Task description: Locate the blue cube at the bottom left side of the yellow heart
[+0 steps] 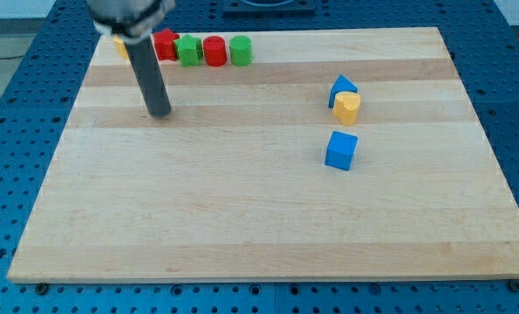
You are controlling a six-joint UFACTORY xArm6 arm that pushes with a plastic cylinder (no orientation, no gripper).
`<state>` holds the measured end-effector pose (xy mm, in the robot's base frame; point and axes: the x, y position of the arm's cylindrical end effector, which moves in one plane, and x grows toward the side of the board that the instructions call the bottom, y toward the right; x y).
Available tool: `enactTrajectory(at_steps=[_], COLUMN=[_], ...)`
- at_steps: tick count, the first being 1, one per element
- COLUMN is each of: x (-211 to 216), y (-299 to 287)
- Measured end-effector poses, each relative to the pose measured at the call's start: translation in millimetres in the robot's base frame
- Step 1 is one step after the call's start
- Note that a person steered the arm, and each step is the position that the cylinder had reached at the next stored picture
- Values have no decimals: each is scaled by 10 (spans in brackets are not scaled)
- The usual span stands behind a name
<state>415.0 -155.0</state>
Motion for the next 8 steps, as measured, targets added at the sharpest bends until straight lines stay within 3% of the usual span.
enactTrajectory(at_steps=[1,3,4,7,8], x=[758,912,912,678,581], y=[625,2449,2791,2312,2421])
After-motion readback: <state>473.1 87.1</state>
